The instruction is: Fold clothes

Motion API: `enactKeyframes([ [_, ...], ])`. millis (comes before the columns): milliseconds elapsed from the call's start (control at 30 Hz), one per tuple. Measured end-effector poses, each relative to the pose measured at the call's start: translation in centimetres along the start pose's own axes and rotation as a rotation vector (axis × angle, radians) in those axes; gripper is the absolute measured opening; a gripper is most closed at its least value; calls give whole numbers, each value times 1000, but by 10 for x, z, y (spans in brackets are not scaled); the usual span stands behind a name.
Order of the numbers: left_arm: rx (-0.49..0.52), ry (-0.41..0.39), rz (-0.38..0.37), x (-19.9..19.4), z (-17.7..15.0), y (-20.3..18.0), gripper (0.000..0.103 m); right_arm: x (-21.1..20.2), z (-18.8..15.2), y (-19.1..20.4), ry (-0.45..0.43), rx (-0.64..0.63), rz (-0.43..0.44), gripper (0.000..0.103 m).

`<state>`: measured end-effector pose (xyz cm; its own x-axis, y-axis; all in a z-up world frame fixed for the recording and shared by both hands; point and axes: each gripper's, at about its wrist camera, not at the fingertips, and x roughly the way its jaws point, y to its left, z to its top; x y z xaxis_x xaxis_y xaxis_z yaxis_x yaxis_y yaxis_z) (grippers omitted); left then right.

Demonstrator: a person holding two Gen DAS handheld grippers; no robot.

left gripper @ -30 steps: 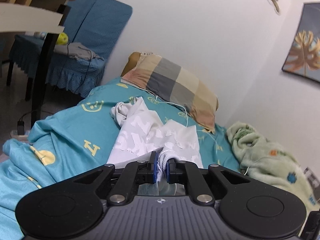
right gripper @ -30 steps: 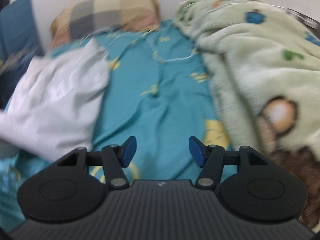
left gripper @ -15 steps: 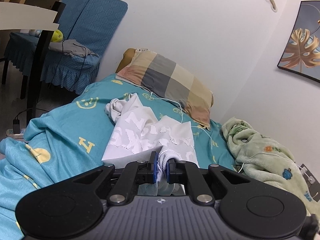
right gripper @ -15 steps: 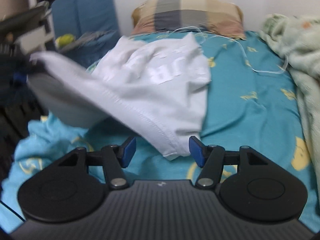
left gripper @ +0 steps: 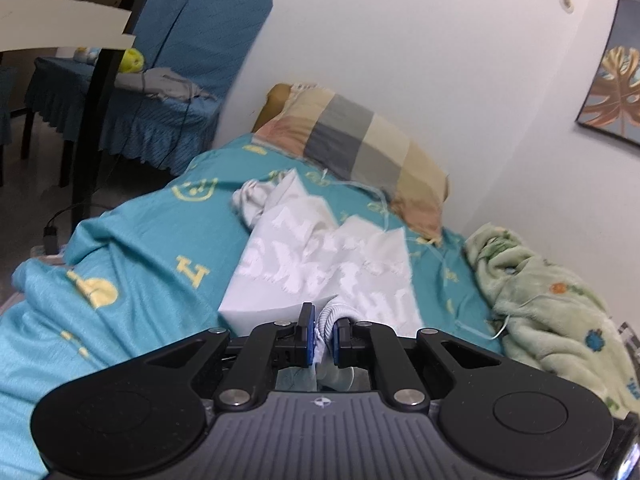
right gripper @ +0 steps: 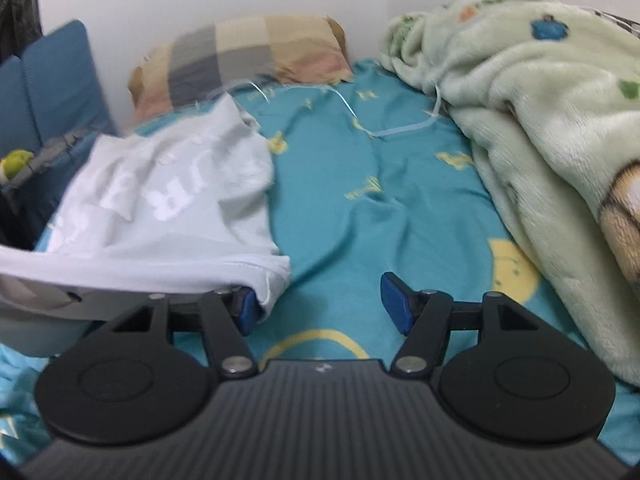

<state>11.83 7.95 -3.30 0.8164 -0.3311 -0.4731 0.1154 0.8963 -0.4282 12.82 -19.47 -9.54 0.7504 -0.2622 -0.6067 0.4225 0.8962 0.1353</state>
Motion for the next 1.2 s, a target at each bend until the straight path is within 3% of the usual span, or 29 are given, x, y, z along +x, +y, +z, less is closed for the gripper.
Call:
enactKeyframes([
  [100, 16, 24, 27, 4, -6, -1, 9, 14, -4, 0, 62, 21, 9, 63],
  [200, 39, 47, 66, 10, -12, -1, 9, 15, 0, 6, -55, -57, 14, 56],
  [233, 47, 56, 79, 12, -14, -1, 9, 14, 1, 9, -92, -88, 24, 45],
  [267, 52, 66, 88, 15, -17, 0, 10, 15, 4, 11, -108, -105, 44, 25],
  [367, 63, 97, 115, 22, -25, 3, 23, 14, 11, 10, -84, -64, 108, 5],
  [567, 57, 157, 132, 30, -38, 8, 46, -4, 20, 12, -102, -22, 193, 5],
  [733, 186, 180, 168, 38, -58, -11, 62, -13, 25, 12, -112, 17, 236, 4],
  [833, 333, 157, 217, 43, -74, -29, 62, -17, 27, 12, -127, 19, 248, 4],
  [900, 343, 148, 234, 46, -76, -28, 60, -16, 29, 10, -128, 29, 246, 4],
  [1033, 224, 123, 259, 45, -64, -4, 54, -11, 31, 4, -117, 52, 228, 4],
  [1200, 123, 72, 223, 37, -46, 9, 44, -7, 28, 1, -108, 44, 217, 4],
])
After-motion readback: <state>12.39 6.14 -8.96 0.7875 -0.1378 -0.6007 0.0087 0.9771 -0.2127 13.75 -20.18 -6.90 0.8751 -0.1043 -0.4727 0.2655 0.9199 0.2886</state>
